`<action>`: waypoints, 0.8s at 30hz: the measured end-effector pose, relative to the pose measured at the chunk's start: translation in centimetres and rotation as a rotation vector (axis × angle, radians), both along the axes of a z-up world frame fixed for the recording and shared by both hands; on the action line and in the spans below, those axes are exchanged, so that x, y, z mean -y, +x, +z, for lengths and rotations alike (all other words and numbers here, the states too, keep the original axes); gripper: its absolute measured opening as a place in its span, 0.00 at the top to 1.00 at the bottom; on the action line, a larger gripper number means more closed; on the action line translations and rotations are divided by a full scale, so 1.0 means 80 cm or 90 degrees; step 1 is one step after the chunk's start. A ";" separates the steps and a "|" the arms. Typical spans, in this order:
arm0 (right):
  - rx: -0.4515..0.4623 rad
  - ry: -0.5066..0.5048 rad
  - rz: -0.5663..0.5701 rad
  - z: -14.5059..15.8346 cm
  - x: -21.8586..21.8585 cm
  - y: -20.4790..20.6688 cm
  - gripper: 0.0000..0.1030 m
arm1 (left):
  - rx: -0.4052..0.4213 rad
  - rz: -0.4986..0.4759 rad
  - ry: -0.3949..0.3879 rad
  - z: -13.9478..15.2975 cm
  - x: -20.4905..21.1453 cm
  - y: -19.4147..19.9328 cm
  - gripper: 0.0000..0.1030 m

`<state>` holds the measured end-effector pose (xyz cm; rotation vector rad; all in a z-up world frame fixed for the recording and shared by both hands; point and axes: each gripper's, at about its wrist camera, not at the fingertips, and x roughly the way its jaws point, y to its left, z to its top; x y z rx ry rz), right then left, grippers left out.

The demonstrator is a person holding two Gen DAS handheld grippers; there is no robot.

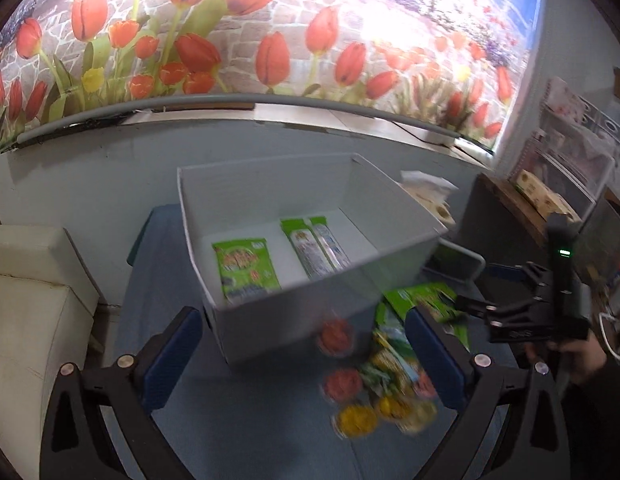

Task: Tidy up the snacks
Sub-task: 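Carry both snacks over the white box and open both tools to drop them, then grasp another green seaweed packet from the pile with the right tool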

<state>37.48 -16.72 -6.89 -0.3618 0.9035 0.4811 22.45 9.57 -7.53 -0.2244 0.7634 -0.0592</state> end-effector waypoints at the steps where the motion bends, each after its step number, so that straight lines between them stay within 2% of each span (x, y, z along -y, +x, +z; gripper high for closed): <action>1: -0.011 -0.007 0.014 -0.010 0.003 -0.002 0.00 | -0.006 -0.010 -0.004 -0.003 0.006 -0.011 0.00; 6: 0.018 -0.087 0.152 -0.039 0.013 -0.011 0.00 | -0.015 -0.040 -0.007 -0.016 0.027 -0.058 0.00; 8: 0.012 -0.112 0.206 -0.044 0.010 -0.006 0.00 | -0.025 -0.043 -0.016 -0.021 0.032 -0.072 0.00; 10: 0.013 -0.121 0.236 -0.045 0.006 0.002 0.00 | -0.031 -0.046 -0.028 -0.024 0.033 -0.081 0.00; 14: -0.013 -0.126 0.303 -0.050 -0.008 0.029 0.00 | -0.042 -0.053 -0.028 -0.029 0.040 -0.097 0.00; 20: -0.098 -0.149 0.383 -0.068 -0.026 0.070 0.00 | -0.041 -0.066 -0.019 -0.024 0.047 -0.110 0.00; 24: -0.104 -0.166 0.441 -0.067 -0.040 0.080 0.00 | -0.050 -0.075 -0.017 -0.024 0.054 -0.112 0.00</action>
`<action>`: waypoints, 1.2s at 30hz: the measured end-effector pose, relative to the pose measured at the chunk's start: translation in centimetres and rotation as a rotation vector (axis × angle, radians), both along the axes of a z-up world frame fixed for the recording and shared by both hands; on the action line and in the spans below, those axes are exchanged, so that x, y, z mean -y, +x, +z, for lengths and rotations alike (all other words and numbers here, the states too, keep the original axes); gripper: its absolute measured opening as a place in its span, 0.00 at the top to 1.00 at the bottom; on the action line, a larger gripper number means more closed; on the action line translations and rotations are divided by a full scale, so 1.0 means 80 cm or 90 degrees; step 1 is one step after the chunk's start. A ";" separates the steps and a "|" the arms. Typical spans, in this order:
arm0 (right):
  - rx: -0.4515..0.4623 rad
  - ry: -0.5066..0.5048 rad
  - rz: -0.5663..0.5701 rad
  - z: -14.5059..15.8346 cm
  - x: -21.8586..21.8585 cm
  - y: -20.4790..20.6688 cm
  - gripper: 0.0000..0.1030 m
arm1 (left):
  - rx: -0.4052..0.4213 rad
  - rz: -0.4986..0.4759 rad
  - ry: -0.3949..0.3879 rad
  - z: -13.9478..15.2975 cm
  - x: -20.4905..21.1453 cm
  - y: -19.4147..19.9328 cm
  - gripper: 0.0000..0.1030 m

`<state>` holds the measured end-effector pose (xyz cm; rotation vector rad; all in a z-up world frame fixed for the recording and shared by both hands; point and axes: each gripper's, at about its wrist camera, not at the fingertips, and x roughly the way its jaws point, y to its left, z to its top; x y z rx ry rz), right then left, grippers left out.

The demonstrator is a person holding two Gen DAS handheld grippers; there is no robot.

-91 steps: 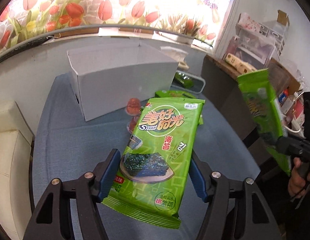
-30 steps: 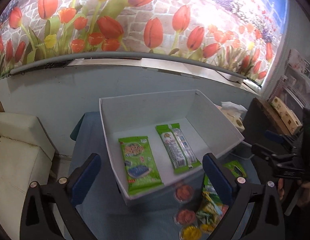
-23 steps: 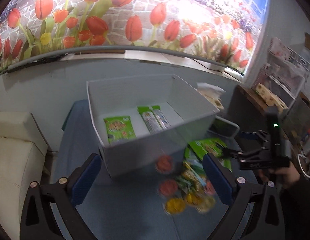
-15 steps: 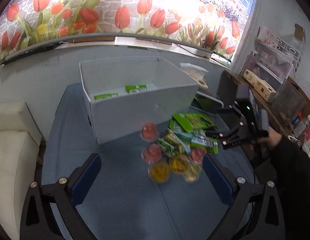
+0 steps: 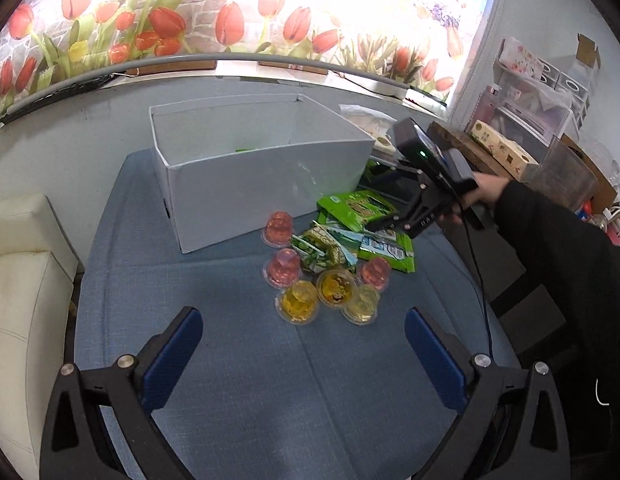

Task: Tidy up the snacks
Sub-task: 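Grasp another green seaweed packet from the pile with the right tool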

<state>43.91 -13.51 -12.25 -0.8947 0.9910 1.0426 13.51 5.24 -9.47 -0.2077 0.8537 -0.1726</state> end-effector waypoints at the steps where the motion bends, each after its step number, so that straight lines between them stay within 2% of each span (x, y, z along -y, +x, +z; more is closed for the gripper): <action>1: 0.005 0.000 0.010 0.002 -0.008 0.006 0.00 | -0.002 -0.004 0.002 -0.001 0.003 0.000 0.00; 4: 0.018 0.002 0.047 0.001 -0.025 0.008 0.00 | -0.006 -0.018 0.007 -0.001 0.013 0.003 0.00; 9: 0.007 0.004 0.052 0.012 -0.038 0.005 0.03 | -0.010 -0.031 0.017 -0.003 0.026 0.009 0.00; 10: 0.000 0.007 0.054 0.014 -0.038 0.001 0.15 | -0.010 -0.028 0.018 -0.003 0.027 0.009 0.00; 11: -0.041 0.010 0.060 0.012 -0.035 -0.003 0.36 | -0.010 -0.022 0.019 -0.004 0.027 0.011 0.00; 12: -0.042 0.020 0.059 0.019 -0.036 -0.007 0.36 | -0.009 -0.021 0.014 -0.004 0.028 0.011 0.00; 13: -0.032 0.015 0.064 0.022 -0.037 -0.013 0.44 | -0.009 -0.026 0.003 -0.006 0.029 0.012 0.00; 16: -0.011 0.015 0.069 0.029 -0.039 -0.026 0.56 | -0.014 -0.026 0.007 -0.009 0.033 0.014 0.00; 18: -0.008 0.021 0.055 0.031 -0.037 -0.033 0.59 | -0.014 -0.023 0.007 -0.010 0.035 0.014 0.00; 20: 0.007 0.030 0.052 0.034 -0.034 -0.044 0.70 | -0.009 -0.027 -0.001 -0.010 0.037 0.011 0.00; 25: 0.029 0.031 0.063 0.042 -0.031 -0.080 0.76 | -0.008 -0.031 0.009 -0.010 0.039 0.007 0.00; 29: 0.064 0.063 0.069 0.075 -0.019 -0.106 0.86 | -0.004 -0.030 -0.001 -0.010 0.037 0.008 0.00; 32: 0.076 0.089 0.062 0.095 -0.008 -0.124 0.89 | -0.004 -0.026 -0.006 -0.013 0.037 0.013 0.00; 36: 0.128 0.117 0.046 0.115 0.019 -0.155 0.93 | -0.001 -0.015 -0.005 -0.022 0.038 0.028 0.00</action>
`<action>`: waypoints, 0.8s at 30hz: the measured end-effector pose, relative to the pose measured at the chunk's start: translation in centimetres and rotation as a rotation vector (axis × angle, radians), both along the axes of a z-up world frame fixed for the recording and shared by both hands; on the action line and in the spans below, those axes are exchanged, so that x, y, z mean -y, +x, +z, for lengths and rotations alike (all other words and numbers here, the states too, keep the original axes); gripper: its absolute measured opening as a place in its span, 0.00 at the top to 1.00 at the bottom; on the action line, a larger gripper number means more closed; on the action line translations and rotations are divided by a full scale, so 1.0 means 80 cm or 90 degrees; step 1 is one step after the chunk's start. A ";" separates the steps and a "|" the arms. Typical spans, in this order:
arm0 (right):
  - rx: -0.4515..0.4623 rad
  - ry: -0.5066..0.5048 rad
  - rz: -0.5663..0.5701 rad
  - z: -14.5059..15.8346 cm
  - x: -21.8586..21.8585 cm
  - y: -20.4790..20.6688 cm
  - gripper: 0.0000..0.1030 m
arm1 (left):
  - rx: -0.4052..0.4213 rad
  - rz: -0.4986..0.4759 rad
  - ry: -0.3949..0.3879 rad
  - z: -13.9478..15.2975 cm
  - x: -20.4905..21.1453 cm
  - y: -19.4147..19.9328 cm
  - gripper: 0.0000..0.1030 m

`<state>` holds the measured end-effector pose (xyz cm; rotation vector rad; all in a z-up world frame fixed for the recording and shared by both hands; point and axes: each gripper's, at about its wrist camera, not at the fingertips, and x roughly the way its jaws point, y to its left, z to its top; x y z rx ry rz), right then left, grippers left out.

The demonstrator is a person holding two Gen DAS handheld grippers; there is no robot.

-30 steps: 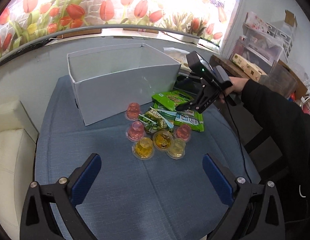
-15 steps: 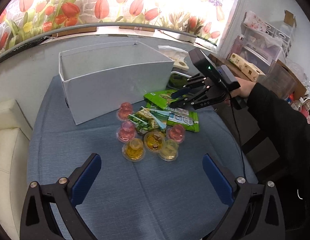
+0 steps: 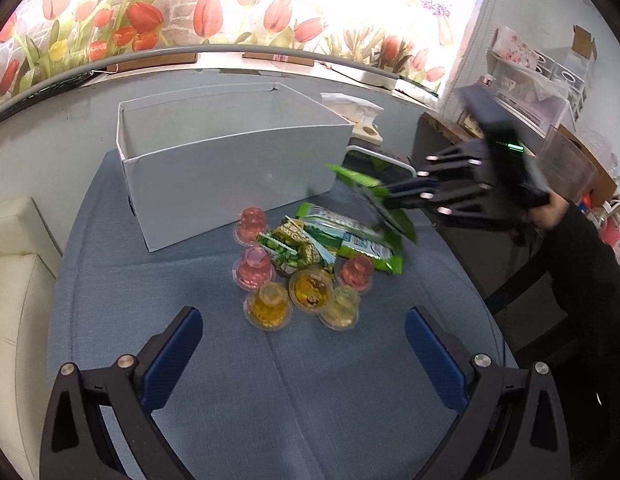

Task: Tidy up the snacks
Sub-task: 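Grasp another green seaweed packet from the pile with the right tool, then grasp the yellow-green peas garlic packet with the left tool while the right holds its packet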

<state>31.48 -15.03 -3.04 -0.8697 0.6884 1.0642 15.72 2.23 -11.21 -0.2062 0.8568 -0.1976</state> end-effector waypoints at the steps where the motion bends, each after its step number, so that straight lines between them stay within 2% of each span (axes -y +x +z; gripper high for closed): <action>1: 0.005 0.014 -0.002 0.003 0.003 -0.009 0.93 | 0.000 0.002 -0.001 -0.003 0.000 0.009 0.00; 5: 0.053 0.040 -0.033 0.014 0.016 -0.051 0.94 | -0.019 0.012 -0.017 -0.019 0.001 0.043 0.00; 7: 0.046 0.046 -0.048 0.014 0.021 -0.052 0.94 | -0.025 0.017 -0.012 -0.025 0.004 0.062 0.00; 10: 0.045 0.069 -0.065 0.018 0.033 -0.069 0.94 | -0.009 -0.006 0.011 -0.032 0.015 0.092 0.00; 13: 0.033 0.079 -0.075 0.021 0.039 -0.084 0.94 | -0.020 -0.049 0.056 -0.053 0.027 0.127 0.03; 14: 0.021 0.081 -0.081 0.019 0.038 -0.087 0.94 | -0.030 -0.062 0.070 -0.061 0.030 0.137 0.07; 15: 0.008 0.079 -0.088 0.017 0.039 -0.093 0.94 | -0.038 -0.071 0.075 -0.067 0.031 0.143 0.18; 16: 0.005 0.076 -0.097 0.015 0.039 -0.096 0.94 | -0.058 -0.078 0.077 -0.076 0.031 0.150 0.23; 18: -0.021 0.064 -0.108 0.009 0.039 -0.099 0.94 | -0.053 -0.075 0.096 -0.081 0.031 0.152 0.25; 19: -0.023 0.065 -0.112 0.008 0.039 -0.101 0.94 | -0.051 -0.085 0.101 -0.082 0.033 0.152 0.32; 20: -0.039 0.066 -0.117 0.007 0.039 -0.102 0.94 | -0.055 -0.095 0.099 -0.082 0.034 0.153 0.34; 22: -0.046 0.078 -0.127 0.009 0.039 -0.103 0.94 | -0.042 -0.087 0.105 -0.077 0.035 0.152 0.45; 24: -0.048 0.082 -0.132 0.012 0.039 -0.106 0.94 | -0.037 -0.088 0.104 -0.072 0.035 0.151 0.46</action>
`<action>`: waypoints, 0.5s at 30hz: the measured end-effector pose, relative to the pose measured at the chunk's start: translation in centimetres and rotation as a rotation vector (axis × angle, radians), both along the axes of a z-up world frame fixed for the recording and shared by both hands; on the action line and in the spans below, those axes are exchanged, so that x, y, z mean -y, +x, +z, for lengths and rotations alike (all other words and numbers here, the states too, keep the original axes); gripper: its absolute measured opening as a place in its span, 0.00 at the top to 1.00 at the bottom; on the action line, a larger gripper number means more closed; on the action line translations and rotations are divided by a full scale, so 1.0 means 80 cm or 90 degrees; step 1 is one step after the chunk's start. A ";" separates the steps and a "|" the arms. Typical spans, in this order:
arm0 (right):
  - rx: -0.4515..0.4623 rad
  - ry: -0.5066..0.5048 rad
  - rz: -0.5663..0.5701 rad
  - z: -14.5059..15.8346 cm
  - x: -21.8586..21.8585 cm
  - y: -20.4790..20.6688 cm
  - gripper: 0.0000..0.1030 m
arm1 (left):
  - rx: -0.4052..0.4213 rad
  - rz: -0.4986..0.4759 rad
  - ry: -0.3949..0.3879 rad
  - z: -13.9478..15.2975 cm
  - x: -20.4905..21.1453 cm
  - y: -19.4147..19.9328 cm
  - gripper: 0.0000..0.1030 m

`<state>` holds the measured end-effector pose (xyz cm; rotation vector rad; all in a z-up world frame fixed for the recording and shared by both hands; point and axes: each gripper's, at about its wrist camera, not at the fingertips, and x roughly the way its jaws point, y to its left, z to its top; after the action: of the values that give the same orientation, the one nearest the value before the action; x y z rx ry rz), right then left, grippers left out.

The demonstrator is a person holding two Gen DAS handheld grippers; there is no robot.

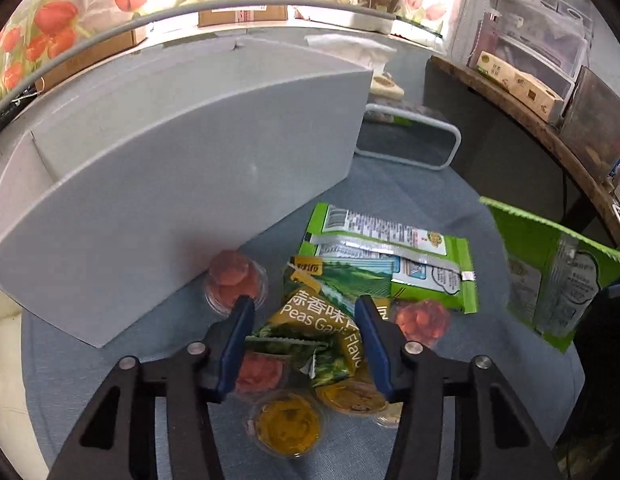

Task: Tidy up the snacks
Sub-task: 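Grasp the yellow-green peas garlic packet with the left tool while the right holds its packet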

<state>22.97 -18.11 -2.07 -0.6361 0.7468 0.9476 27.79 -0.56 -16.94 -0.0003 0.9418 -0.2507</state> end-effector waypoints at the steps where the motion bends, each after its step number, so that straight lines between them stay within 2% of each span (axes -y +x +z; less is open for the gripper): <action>1: -0.003 0.001 -0.001 0.001 0.000 -0.002 0.94 | 0.000 -0.004 -0.002 0.003 -0.001 0.000 0.47; 15: -0.002 0.015 -0.032 0.015 0.002 -0.012 0.94 | 0.062 -0.014 -0.035 0.063 -0.004 -0.035 0.56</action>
<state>21.98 -18.27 -0.86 -0.5923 0.7506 0.9110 24.98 -0.20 -11.88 -0.0278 0.8387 -0.2935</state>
